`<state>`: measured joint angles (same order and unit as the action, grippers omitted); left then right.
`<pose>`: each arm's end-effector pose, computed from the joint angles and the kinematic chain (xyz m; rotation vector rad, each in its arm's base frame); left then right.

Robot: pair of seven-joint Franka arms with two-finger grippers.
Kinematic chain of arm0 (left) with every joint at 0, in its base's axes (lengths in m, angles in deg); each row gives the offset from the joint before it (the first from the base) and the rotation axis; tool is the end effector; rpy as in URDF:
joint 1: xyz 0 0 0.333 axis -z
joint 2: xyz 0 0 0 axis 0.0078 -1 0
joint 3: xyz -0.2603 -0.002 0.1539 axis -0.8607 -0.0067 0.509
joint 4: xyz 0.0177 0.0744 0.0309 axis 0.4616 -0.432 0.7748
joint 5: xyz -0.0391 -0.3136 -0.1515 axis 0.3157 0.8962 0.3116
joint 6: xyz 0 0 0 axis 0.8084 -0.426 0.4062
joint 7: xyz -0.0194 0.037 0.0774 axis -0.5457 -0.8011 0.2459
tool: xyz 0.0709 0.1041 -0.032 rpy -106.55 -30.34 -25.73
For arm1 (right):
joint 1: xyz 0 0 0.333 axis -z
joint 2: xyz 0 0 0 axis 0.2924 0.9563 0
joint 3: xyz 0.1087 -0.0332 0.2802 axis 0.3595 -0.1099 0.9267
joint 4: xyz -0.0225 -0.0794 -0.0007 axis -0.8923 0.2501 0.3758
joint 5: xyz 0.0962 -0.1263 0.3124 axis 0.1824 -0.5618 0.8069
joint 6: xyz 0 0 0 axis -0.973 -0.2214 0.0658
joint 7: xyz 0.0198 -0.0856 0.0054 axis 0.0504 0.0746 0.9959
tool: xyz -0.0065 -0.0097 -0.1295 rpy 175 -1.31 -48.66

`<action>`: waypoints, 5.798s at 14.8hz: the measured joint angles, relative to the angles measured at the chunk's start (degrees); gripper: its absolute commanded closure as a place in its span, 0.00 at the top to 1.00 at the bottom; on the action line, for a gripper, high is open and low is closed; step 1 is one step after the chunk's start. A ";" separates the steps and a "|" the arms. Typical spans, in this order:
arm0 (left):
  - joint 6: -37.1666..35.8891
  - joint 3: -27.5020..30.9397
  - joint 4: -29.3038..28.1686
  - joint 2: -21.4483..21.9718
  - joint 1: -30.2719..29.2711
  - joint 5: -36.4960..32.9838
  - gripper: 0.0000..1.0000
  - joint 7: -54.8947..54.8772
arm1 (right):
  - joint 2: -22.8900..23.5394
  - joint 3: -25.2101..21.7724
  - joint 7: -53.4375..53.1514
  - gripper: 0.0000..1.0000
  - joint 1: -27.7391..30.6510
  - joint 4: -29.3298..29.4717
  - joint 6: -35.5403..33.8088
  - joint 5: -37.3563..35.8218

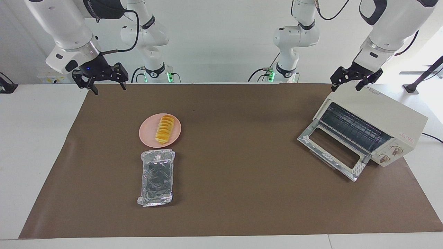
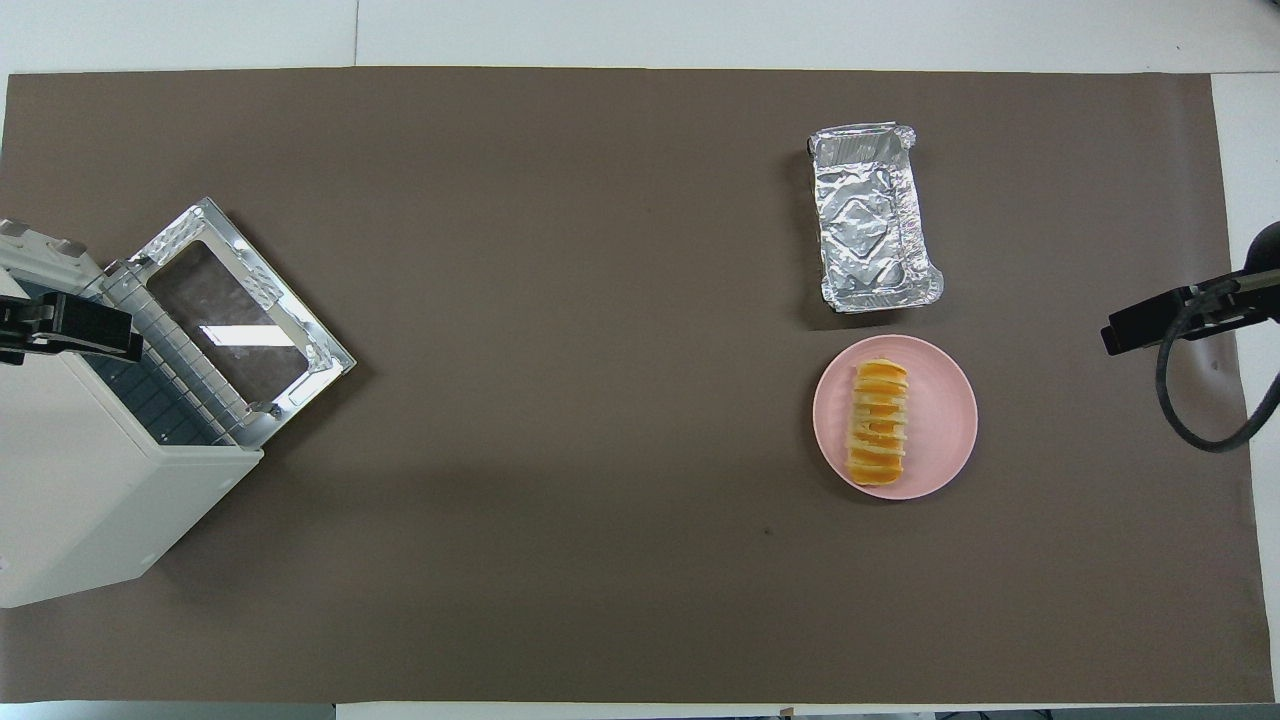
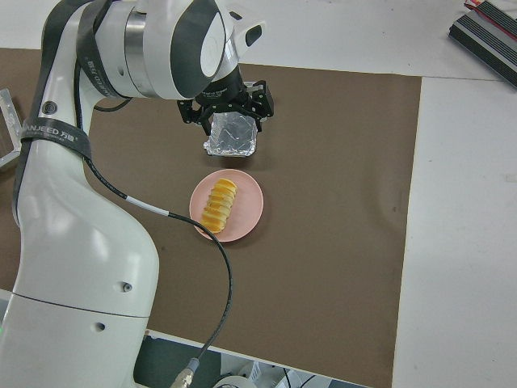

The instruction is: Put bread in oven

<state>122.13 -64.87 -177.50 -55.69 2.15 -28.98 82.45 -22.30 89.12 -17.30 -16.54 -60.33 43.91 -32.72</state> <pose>0.4823 -0.0212 0.5830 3.1341 -0.0908 -0.1108 0.4955 0.0003 0.5857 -3.1074 -0.2986 0.1505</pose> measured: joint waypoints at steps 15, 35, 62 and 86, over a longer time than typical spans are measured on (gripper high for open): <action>0.00 0.00 0.00 0.00 0.00 0.00 1.00 0.00 | -3.78 0.67 -1.13 1.00 -0.35 -11.98 9.80 -0.01; -0.01 0.00 0.00 0.00 0.00 0.00 1.00 0.00 | -0.50 1.22 -20.55 1.00 -12.22 -49.21 57.06 0.00; -0.01 0.00 0.00 0.00 0.00 0.00 1.00 0.00 | 0.93 0.75 -18.89 0.00 -11.77 -33.34 40.92 0.00; -0.02 0.00 0.00 0.00 0.00 0.00 1.00 0.00 | 43.42 0.41 -7.93 0.00 -8.36 17.43 38.06 -0.01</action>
<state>122.11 -64.87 -177.50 -55.69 2.15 -28.98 82.45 21.12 89.53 -25.23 -24.90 -42.90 81.97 -32.73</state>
